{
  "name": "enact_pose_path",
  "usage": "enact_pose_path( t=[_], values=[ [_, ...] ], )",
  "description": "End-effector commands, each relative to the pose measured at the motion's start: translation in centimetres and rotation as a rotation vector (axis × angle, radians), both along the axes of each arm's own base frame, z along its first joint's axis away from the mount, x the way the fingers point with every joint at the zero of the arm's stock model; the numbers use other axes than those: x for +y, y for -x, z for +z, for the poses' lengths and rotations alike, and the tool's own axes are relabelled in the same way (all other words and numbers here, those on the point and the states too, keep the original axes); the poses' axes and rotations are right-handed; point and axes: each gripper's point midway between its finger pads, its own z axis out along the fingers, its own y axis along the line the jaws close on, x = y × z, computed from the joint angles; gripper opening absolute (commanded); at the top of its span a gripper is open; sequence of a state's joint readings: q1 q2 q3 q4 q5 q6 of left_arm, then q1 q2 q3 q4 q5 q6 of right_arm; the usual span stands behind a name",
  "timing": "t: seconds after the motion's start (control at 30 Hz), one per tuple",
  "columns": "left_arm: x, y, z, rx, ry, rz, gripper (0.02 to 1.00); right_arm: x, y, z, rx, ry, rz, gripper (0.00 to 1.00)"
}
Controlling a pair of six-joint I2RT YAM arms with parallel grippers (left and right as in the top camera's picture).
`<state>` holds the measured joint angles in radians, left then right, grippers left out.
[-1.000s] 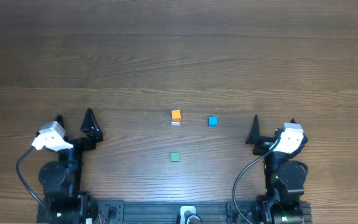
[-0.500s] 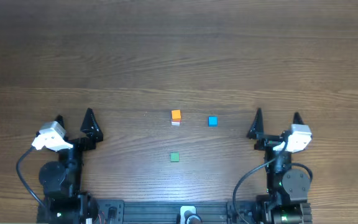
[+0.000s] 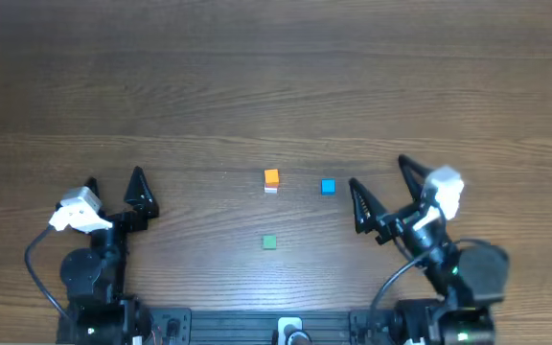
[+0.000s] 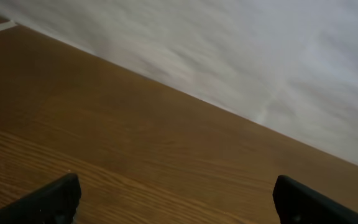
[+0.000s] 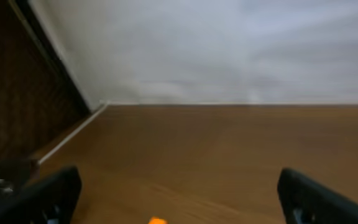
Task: Stack Cubes
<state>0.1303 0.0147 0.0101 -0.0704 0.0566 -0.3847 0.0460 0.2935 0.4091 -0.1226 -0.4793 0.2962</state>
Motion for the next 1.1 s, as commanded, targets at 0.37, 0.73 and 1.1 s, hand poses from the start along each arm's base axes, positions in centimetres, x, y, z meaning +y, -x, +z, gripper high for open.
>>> enact_pose_path(
  t=[0.37,0.73,1.1],
  values=[
    [-0.2,0.0,-0.1,0.000,-0.014,-0.012,1.000,6.4,1.3,-3.6,0.666,0.055,0.331,0.993],
    [-0.2,0.0,-0.1,0.000,-0.014,-0.013,0.998,12.2,4.8,-10.8,0.914,0.327,0.308,0.993],
    [-0.2,0.0,-0.1,0.000,-0.014,-0.012,1.000,15.7,7.7,-16.5,1.081,0.515,0.120,0.993]
  ],
)
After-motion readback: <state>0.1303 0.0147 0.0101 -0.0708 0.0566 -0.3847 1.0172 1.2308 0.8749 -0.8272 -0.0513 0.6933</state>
